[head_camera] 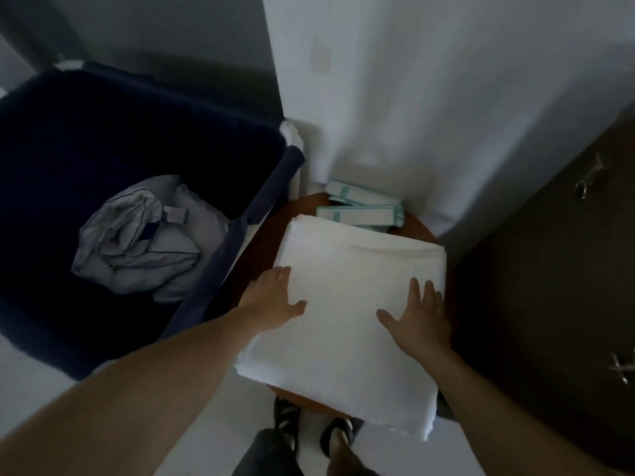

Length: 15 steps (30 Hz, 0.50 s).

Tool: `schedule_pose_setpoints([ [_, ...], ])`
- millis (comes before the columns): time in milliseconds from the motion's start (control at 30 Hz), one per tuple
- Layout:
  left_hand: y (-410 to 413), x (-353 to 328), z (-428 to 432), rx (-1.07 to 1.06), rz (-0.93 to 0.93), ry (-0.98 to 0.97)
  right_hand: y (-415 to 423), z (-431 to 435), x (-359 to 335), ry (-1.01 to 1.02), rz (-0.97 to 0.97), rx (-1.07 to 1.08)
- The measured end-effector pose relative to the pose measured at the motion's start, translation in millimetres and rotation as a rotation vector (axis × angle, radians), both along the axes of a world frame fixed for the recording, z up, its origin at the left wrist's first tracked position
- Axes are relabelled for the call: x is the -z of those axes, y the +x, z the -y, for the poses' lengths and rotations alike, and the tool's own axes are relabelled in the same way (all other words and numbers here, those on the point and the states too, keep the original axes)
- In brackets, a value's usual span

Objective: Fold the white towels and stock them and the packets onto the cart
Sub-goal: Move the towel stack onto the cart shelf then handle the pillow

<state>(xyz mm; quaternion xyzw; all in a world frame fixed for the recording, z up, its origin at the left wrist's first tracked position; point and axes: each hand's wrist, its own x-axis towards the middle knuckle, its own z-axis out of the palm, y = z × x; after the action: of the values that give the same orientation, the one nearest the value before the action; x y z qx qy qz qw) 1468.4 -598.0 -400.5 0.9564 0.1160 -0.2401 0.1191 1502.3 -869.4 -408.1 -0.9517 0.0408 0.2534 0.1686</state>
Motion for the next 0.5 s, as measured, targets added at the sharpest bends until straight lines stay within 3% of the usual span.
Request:
schedule_pose_setpoints([
  [133, 14, 45, -18, -0.229, -0.052, -0.192, -5, 17, 31, 0.093, 0.038, 0.269],
  [333, 21, 80, -37, -0.797, -0.090, -0.607, -4, 44, 76, 0.482, 0.009, 0.597],
  [500, 19, 85, -31, -0.936, -0.173, -0.809, -1, 50, 97, 0.683, -0.040, 0.817],
])
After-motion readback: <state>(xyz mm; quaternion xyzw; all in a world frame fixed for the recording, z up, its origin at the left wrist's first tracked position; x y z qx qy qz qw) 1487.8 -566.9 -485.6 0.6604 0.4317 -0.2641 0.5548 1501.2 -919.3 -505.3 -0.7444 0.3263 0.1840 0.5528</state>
